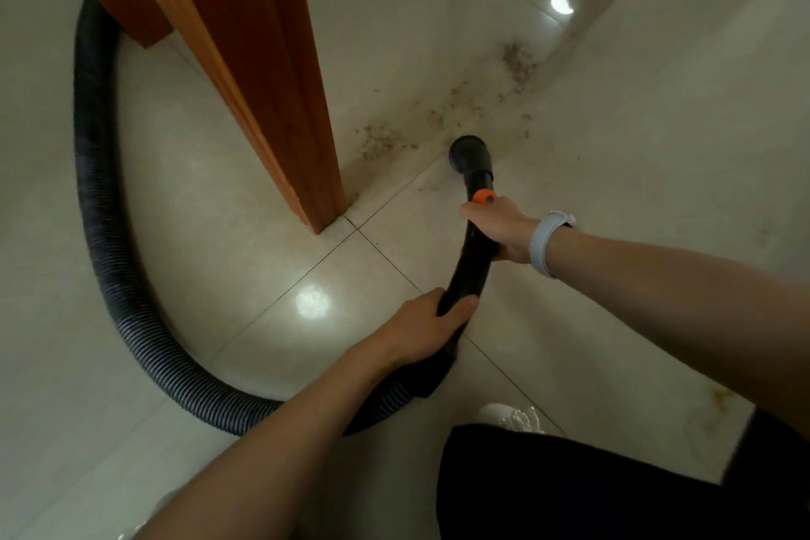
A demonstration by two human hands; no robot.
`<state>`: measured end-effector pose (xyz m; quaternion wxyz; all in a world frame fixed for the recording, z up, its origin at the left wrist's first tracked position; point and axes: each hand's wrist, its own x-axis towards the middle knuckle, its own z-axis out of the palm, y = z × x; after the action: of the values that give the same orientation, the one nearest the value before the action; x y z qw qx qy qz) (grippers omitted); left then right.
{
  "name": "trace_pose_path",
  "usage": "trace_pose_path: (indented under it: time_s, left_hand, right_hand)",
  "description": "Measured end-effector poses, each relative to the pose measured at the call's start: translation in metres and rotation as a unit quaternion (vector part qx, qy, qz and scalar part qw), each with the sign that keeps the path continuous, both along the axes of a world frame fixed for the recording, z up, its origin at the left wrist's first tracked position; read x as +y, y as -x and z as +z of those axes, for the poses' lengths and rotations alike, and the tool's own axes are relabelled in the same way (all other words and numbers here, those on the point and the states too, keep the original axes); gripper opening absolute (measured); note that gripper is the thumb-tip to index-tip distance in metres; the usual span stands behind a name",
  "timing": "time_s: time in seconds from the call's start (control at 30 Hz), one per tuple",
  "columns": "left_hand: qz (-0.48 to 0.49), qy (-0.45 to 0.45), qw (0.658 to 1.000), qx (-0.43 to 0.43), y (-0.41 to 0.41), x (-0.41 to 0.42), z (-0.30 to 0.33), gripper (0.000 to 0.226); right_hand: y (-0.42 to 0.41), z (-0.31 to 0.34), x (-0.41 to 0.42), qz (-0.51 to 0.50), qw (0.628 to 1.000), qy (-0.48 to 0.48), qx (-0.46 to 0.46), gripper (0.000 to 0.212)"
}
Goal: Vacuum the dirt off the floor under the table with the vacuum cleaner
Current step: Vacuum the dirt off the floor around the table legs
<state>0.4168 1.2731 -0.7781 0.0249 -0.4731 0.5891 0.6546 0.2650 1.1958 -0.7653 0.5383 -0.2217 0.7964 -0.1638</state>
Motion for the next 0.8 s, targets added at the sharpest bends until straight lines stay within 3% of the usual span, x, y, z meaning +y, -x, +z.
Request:
trace_pose_path:
  time_s: [0.2,0.33,0.47,0.53,0.7,0.8]
  left_hand:
    - [-0.036,-0.001,0.999,-0.019,-0.004,-0.032,-0.004,0.042]
    - [0.0,-0.032,0.999,0.006,-0.012,-0.044,-0.005,0.036]
    - [0.029,-0.085,0.995,0.05,-0.025,-0.049,-0.001,0.038]
    - [0.009,-0.075,0.996,0.036,-0.035,-0.048,0.0,0.041]
    - [-0.025,-0.087,0.995,-0.036,-0.068,-0.05,-0.002,0.049]
    - [-0.012,-0.092,0.994,-0.062,-0.089,-0.046,-0.003,0.059]
  right_hand:
    - [-0.01,-0.008,-0.008,-0.022,1.0,0.008,-0.019,0.044]
    - [-0.015,-0.01,-0.016,-0.059,0.997,0.022,-0.045,0.058]
    - [-0.022,-0.011,-0.01,-0.05,0.995,0.033,-0.075,0.041]
    - [-0.029,-0.008,-0.006,-0.04,0.995,0.024,-0.088,0.034]
    - [-0.058,-0.015,-0.01,-0.067,0.995,-0.008,-0.074,0.043]
    - [-0.083,-0.024,0.002,-0.061,0.993,-0.03,-0.101,0.033]
